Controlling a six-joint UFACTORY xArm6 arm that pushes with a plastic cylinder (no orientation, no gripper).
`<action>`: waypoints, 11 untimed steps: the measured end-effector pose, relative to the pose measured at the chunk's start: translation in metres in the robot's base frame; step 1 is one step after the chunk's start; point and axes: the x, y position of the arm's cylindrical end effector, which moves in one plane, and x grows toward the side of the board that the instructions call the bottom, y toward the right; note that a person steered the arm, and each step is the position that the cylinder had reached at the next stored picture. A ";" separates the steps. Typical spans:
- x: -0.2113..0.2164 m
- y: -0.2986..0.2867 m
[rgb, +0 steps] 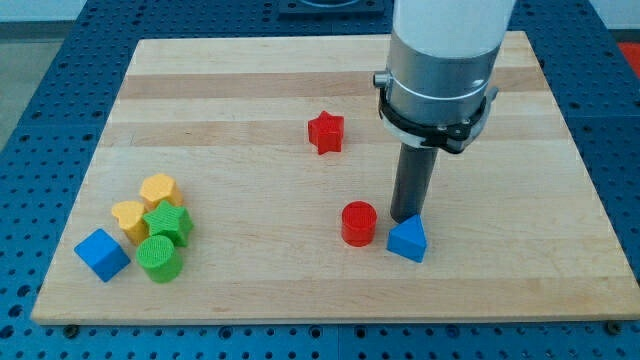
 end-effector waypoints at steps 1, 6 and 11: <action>0.002 -0.018; 0.063 -0.078; 0.044 -0.190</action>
